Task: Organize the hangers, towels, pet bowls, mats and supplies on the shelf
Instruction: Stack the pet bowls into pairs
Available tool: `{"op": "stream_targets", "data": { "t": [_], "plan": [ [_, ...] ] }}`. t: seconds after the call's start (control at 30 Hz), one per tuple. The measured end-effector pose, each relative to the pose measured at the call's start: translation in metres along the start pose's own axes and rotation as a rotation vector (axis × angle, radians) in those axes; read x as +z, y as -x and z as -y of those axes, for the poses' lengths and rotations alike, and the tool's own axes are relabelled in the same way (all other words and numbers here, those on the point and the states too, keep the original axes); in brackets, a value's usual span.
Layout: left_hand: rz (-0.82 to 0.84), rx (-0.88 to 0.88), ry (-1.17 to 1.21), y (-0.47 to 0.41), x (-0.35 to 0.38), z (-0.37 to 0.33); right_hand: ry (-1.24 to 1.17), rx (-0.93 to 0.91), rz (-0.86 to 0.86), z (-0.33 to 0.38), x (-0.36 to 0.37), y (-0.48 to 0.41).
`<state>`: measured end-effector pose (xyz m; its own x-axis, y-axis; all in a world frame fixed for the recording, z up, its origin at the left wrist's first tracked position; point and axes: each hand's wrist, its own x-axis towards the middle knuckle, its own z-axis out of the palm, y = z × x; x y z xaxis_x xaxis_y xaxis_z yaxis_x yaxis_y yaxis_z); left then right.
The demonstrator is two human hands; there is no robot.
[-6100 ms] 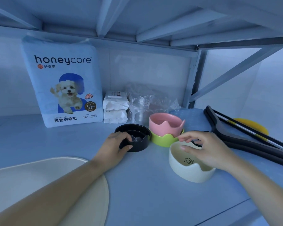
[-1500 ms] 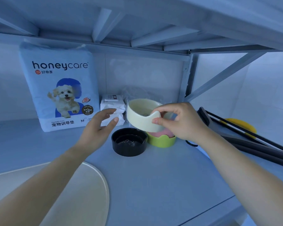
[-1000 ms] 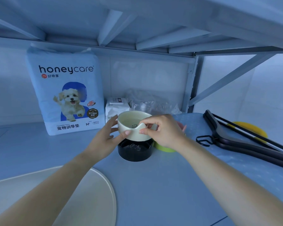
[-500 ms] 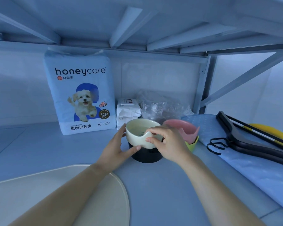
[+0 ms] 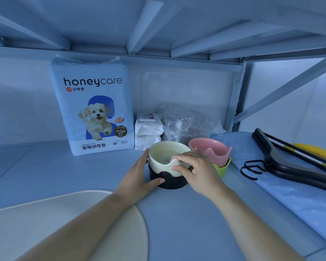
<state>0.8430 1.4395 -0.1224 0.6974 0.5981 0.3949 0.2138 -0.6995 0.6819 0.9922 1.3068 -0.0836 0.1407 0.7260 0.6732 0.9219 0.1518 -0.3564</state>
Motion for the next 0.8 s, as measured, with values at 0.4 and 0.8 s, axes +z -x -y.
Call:
{"op": "stream_targets", "data": {
  "t": [0.4, 0.8],
  "plan": [
    [0.014, -0.049, 0.021, 0.002, 0.0, -0.004, -0.037, 0.014, -0.049, -0.004, -0.002, 0.0],
    [-0.003, -0.102, 0.103, 0.002, 0.008, -0.003, 0.094, 0.073, -0.334, -0.026, -0.027, -0.004]
  ]
}}
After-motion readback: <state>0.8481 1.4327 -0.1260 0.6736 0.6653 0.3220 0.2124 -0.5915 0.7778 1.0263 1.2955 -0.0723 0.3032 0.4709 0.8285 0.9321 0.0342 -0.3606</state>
